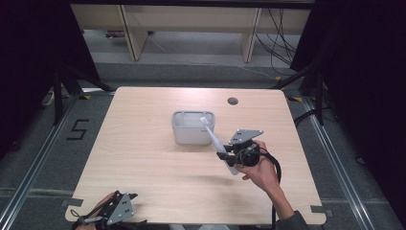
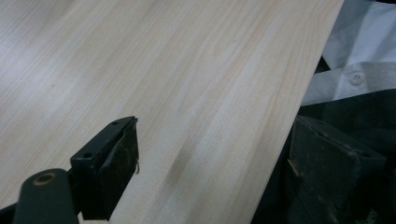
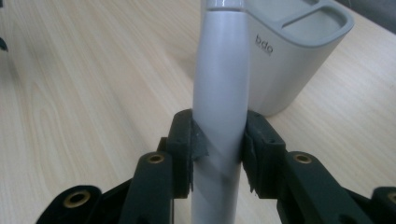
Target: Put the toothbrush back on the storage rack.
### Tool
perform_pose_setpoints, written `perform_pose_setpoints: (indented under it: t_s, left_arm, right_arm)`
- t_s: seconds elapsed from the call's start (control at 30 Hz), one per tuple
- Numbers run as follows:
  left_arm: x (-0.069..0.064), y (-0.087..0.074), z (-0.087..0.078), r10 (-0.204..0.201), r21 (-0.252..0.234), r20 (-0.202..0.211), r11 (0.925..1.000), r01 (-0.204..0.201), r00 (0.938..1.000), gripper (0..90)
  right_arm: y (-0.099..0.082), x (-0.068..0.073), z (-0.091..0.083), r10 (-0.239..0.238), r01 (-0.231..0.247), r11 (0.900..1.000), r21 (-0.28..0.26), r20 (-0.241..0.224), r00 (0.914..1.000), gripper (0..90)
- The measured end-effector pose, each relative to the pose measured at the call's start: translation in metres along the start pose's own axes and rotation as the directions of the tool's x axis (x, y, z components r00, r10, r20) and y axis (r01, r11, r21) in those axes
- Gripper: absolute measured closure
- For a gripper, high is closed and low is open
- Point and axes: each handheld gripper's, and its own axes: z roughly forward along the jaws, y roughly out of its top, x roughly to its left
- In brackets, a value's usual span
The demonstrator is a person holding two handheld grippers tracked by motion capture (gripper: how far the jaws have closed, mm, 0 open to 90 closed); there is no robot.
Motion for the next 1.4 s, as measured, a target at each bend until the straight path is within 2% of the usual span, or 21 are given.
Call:
perform_pose_setpoints:
  t_s: [0.03,0.13,0.2,0.23,0.27,0.3,0.57,0.6,0.63,0.67,0.77,0.8,0.87,0.9,1.07,1.13,1.17,1.2,1.27,1.3,1.4]
  left_arm:
    - [-0.001,0.0,0.0,-0.015,-0.008,0.001,0.9999,0.015,0.9999,15.4]
    - [-0.001,0.0,0.0,-0.013,-0.011,0.004,0.9998,0.013,0.9999,15.4]
    - [0.0,0.0,0.0,0.0,0.0,-0.002,1.0,0.0,1.0,15.4]
    - [-0.001,0.0,0.0,-0.012,-0.008,0.002,0.9999,0.012,0.9999,15.4]
    - [0.0,0.0,0.0,0.0,0.001,-0.004,1.0,0.0,1.0,15.4]
    - [-0.001,0.0,0.0,-0.01,-0.009,-0.001,0.9999,0.01,0.9999,15.4]
    - [0.0,0.0,0.0,-0.001,-0.007,0.005,1.0,0.001,1.0,15.4]
    - [-0.001,0.0,0.001,-0.013,-0.015,0.008,0.9998,0.013,0.9999,15.4]
    - [0.0,0.0,0.0,0.002,-0.005,0.007,1.0,-0.002,1.0,15.4]
    - [-0.002,0.0,0.001,-0.022,-0.026,0.013,0.9994,0.022,0.9997,15.4]
    - [-0.001,0.0,0.001,-0.004,-0.008,0.013,1.0,0.004,0.9999,15.4]
    - [-0.002,0.0,0.001,-0.02,-0.021,0.013,0.9996,0.02,0.9997,15.4]
    - [-0.002,0.0,0.001,-0.022,-0.025,0.013,0.9994,0.022,0.9997,15.4]
    - [-0.001,-0.001,0.001,-0.01,-0.015,0.007,0.9998,0.01,0.9999,15.4]
    - [-0.001,0.0,0.001,-0.007,-0.012,0.013,0.9999,0.007,0.9999,15.4]
    - [0.0,0.0,0.0,-0.002,-0.007,0.008,1.0,0.002,1.0,15.4]
    - [-0.001,0.0,0.0,-0.012,-0.013,0.012,0.9998,0.012,0.9999,15.4]
    - [-0.001,0.0,0.001,-0.013,-0.02,0.01,0.9997,0.013,0.9999,15.4]
    - [-0.001,0.0,0.0,-0.012,-0.014,0.012,0.9998,0.012,0.9999,15.4]
    - [-0.001,0.0,0.001,-0.011,-0.013,0.012,0.9998,0.011,0.9999,15.4]
    - [-0.002,-0.001,0.001,-0.021,-0.022,0.016,0.9995,0.021,0.9997,15.4]
  right_arm:
    - [0.001,0.0,0.0,0.015,-0.015,0.9999,-0.006,0.007,0.9999,66.5]
    - [0.007,-0.005,0.002,0.0,0.0,0.9986,-0.053,0.008,1.0,66.4]
    - [0.008,-0.005,0.003,0.012,-0.011,0.9973,-0.072,0.015,0.9998,66.4]
    - [0.011,-0.008,0.004,0.02,-0.019,0.9966,-0.08,0.009,0.9998,66.4]
    - [0.013,-0.008,0.004,0.038,-0.037,0.995,-0.093,0.01,0.9992,66.4]
    - [0.014,-0.01,0.005,0.031,-0.029,0.9931,-0.113,0.01,0.9995,66.4]
    - [0.026,-0.016,0.01,0.051,-0.047,0.9872,-0.152,0.022,0.9985,66.5]
    - [0.029,-0.019,0.012,0.05,-0.043,0.9848,-0.169,0.041,0.9979,66.4]
    - [0.03,-0.02,0.013,0.055,-0.046,0.9833,-0.176,0.043,0.9976,66.5]
    - [0.032,-0.02,0.012,0.053,-0.044,0.9838,-0.174,0.051,0.9973,66.5]
    - [0.037,-0.023,0.014,0.067,-0.056,0.9799,-0.191,0.048,0.9966,66.5]
    - [0.037,-0.023,0.014,0.067,-0.056,0.9799,-0.191,0.048,0.9966,66.5]
    - [0.041,-0.027,0.015,0.071,-0.058,0.9771,-0.205,0.052,0.9961,66.4]
    - [0.043,-0.028,0.015,0.076,-0.062,0.9748,-0.214,0.057,0.9955,66.5]
    - [0.051,-0.032,0.016,0.105,-0.088,0.9637,-0.252,0.053,0.9931,66.4]
    - [0.054,-0.034,0.016,0.104,-0.084,0.9624,-0.258,0.064,0.9925,66.4]
    - [0.056,-0.036,0.018,0.106,-0.084,0.9566,-0.279,0.066,0.9922,66.4]
    - [0.057,-0.037,0.017,0.104,-0.082,0.9589,-0.272,0.067,0.9923,66.4]
    - [0.061,-0.037,0.018,0.118,-0.094,0.955,-0.281,0.069,0.9906,66.5]
    - [0.063,-0.037,0.02,0.13,-0.099,0.9474,-0.304,0.081,0.9883,66.5]
    - [0.069,-0.039,0.021,0.142,-0.11,0.9399,-0.323,0.077,0.9869,66.5]
